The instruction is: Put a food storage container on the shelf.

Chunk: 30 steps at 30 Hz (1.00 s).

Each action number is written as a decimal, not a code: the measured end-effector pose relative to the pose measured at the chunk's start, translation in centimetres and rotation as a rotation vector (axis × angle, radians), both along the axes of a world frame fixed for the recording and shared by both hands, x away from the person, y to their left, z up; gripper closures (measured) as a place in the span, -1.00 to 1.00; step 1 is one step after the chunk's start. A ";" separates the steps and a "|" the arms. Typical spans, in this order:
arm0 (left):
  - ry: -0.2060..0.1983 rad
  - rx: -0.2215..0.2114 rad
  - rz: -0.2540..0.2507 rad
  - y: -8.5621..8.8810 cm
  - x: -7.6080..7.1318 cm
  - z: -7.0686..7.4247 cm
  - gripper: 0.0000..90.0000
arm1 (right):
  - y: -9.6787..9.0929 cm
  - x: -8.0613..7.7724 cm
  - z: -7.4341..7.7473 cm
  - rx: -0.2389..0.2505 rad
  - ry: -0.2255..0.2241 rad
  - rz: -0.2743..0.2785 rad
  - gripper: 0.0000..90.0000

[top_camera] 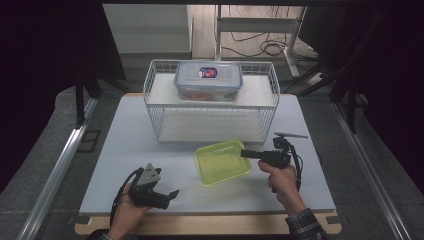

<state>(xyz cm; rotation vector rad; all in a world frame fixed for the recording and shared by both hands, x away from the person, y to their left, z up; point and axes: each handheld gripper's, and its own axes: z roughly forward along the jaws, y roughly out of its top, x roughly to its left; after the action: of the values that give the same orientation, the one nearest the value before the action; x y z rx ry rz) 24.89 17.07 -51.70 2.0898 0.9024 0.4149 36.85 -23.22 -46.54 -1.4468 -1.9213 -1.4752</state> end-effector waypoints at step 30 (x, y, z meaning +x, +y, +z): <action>-0.009 0.005 -0.010 0.0 0.0 0.1 -0.90 | -0.5 1.7 8.0 0.069 -0.078 -0.046 0.78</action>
<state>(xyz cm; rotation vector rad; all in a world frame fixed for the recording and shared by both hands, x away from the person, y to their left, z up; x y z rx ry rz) 24.89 17.11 -51.60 2.0943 0.8858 0.4215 38.51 -23.71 -38.59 -1.4316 -1.8740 -1.6251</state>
